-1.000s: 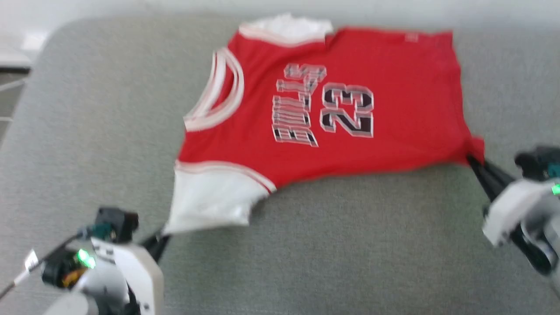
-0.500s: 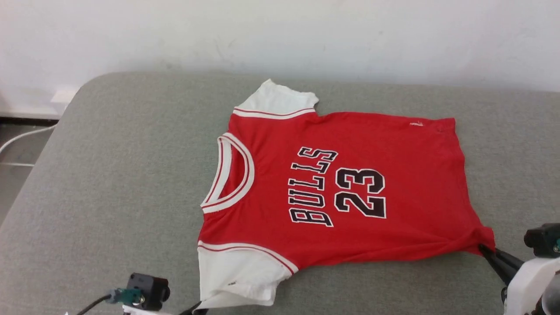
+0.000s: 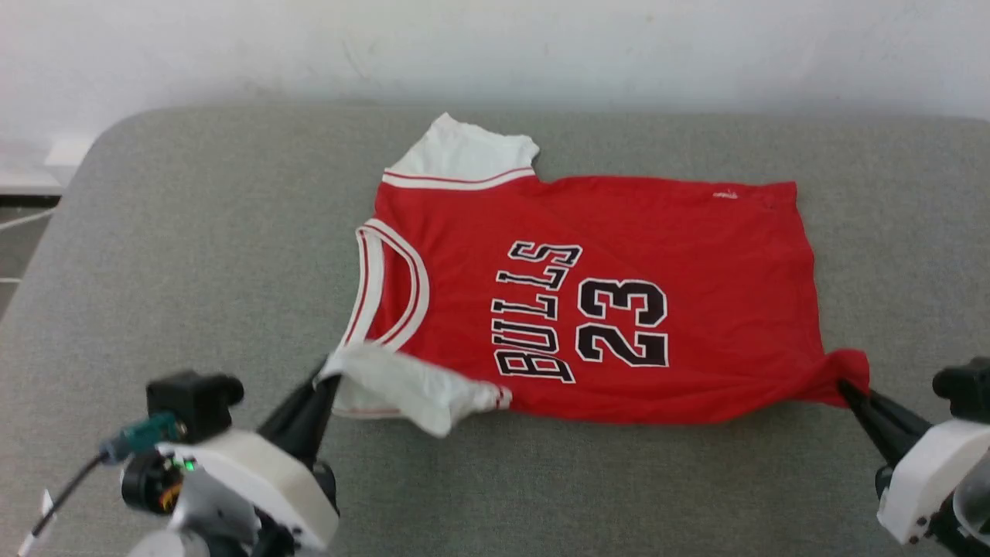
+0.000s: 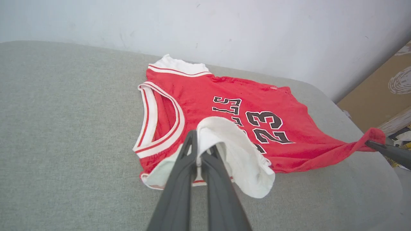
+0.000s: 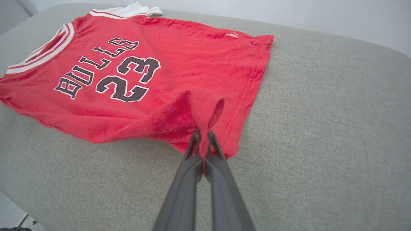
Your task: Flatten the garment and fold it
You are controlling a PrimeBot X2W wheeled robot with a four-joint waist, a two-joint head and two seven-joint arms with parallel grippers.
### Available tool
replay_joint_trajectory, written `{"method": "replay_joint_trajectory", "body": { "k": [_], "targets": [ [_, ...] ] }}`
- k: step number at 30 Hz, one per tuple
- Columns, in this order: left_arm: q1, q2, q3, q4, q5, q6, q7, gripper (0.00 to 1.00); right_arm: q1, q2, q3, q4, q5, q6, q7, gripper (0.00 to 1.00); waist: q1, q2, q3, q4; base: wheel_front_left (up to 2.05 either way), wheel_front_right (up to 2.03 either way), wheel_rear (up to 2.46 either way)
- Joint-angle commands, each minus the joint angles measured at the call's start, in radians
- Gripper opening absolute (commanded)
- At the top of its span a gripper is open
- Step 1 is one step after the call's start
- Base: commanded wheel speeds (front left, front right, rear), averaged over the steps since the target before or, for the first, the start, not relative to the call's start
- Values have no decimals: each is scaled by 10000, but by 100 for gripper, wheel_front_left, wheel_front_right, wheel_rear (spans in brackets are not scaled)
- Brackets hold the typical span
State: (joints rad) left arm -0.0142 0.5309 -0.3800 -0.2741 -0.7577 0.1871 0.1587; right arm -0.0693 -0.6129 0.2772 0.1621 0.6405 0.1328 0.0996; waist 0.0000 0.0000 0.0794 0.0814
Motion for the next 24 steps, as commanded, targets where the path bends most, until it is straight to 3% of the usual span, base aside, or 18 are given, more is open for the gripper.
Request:
{"method": "replay_joint_trajectory", "body": {
  "k": [1,10,19,24],
  "targets": [
    [-191,-49,64,34,25,41,-73,0,-181,62,-56,-67,-86,-21,28,0,0,0,318,-89,0,0,0],
    [-2359,-447,-18,1194,332,-187,-29,0,-1415,360,-329,-5,-668,-21,1049,0,0,0,1607,-169,0,0,0],
    [-4466,-762,-569,3316,1031,-483,223,0,-2722,635,-205,882,-1133,-21,1871,0,0,0,2436,-290,0,0,0],
    [-5093,-899,-868,4732,1386,-620,139,0,-3170,778,82,1285,-1210,-21,1784,0,0,0,2583,-317,0,0,0]
  ]
}}
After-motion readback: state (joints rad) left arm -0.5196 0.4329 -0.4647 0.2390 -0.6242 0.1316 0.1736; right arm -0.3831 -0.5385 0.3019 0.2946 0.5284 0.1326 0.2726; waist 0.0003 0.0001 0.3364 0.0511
